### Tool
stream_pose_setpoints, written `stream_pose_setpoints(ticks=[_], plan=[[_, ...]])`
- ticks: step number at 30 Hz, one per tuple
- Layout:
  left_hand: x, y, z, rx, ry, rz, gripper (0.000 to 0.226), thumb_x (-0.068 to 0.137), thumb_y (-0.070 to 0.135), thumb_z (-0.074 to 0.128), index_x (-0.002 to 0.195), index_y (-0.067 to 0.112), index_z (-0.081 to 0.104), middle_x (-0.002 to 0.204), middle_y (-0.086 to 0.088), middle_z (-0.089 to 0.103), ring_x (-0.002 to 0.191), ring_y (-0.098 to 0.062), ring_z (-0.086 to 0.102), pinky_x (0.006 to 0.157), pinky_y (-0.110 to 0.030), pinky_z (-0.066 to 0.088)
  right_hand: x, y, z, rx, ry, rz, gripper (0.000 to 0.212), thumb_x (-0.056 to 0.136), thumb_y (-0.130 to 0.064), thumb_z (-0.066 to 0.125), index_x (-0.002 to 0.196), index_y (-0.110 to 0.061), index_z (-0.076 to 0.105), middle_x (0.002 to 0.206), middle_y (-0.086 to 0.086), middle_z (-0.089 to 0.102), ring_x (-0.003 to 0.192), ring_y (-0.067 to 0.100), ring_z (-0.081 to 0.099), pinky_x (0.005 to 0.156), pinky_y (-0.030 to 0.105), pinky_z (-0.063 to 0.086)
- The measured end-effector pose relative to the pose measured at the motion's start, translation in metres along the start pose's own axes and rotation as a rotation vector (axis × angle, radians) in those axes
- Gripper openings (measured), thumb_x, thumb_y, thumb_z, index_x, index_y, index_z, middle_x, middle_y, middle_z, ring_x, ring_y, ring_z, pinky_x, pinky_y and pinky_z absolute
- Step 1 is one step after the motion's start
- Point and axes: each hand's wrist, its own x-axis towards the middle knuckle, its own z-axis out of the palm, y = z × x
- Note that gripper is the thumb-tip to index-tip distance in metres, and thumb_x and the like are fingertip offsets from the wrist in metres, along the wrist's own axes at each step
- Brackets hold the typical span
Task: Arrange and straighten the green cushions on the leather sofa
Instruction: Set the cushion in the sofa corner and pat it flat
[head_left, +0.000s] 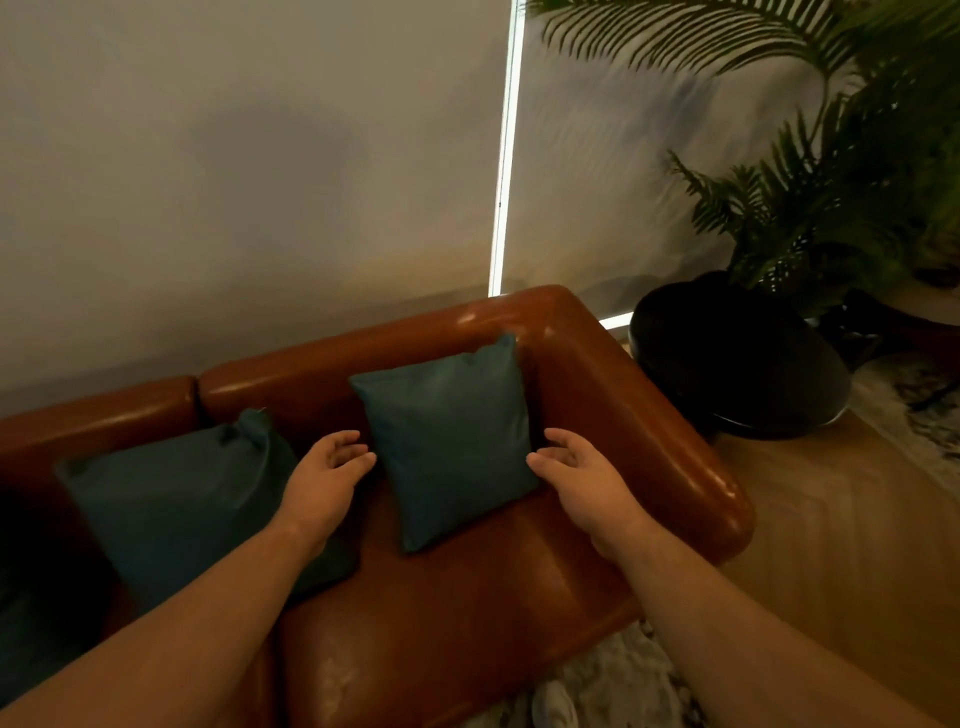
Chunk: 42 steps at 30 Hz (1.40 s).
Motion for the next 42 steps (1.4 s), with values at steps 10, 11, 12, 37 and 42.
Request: stream_pose_setpoints(ticks=[10,11,12,37,42], plan=[[0.025,0.024,0.108,-0.113,0.069,-0.043,0.049,0.105,0.012,0.064,0.152,0.014,0.051,0.141,-0.003,0.062,0.121,-0.017,0.060,0.100,-0.034,0.045,0.102,-0.007,-0.083,-0.072,-0.156,0.010,0.060,0.104,-0.035,0.066,0.159,-0.029,0.043,0.143,-0.006,0.061,0.129,0.015,0.057,0.095,0.028,0.045],[0.029,0.024,0.115,-0.117,0.061,-0.048,0.049,0.104,0.012,0.065,0.152,0.014,0.051,0.142,-0.004,0.062,0.124,-0.018,0.059,0.102,-0.035,0.044,0.110,-0.008,-0.086,-0.069,-0.163,0.017,0.061,0.104,-0.035,0.066,0.159,-0.029,0.043,0.146,-0.004,0.060,0.132,0.017,0.056,0.097,0.029,0.045],[0.034,0.023,0.121,-0.119,0.054,-0.054,0.050,0.104,0.012,0.065,0.151,0.015,0.051,0.143,-0.004,0.062,0.126,-0.019,0.059,0.103,-0.035,0.044,0.117,-0.008,-0.087,-0.066,-0.170,0.023,0.061,0.104,-0.035,0.066,0.159,-0.028,0.042,0.147,-0.003,0.059,0.133,0.017,0.056,0.097,0.029,0.045],[0.217,-0.189,0.143,-0.239,0.251,-0.192,0.117,0.083,0.019,0.090,0.169,0.018,0.010,0.171,-0.003,0.030,0.151,-0.020,0.041,0.108,-0.032,0.044,0.366,0.178,0.058,-0.013,-0.081,0.004,0.066,0.105,-0.038,0.060,0.164,-0.038,0.030,0.134,-0.021,0.056,0.128,0.014,0.055,0.108,0.036,0.048],[0.228,-0.220,0.149,-0.219,0.143,-0.126,0.097,0.075,0.025,0.088,0.157,0.014,0.038,0.150,-0.002,0.060,0.133,-0.017,0.063,0.114,-0.045,0.052,0.389,0.208,0.066,0.079,-0.077,-0.059,0.083,0.081,-0.060,0.069,0.151,-0.042,0.028,0.143,-0.008,0.062,0.125,0.011,0.065,0.109,0.041,0.053]])
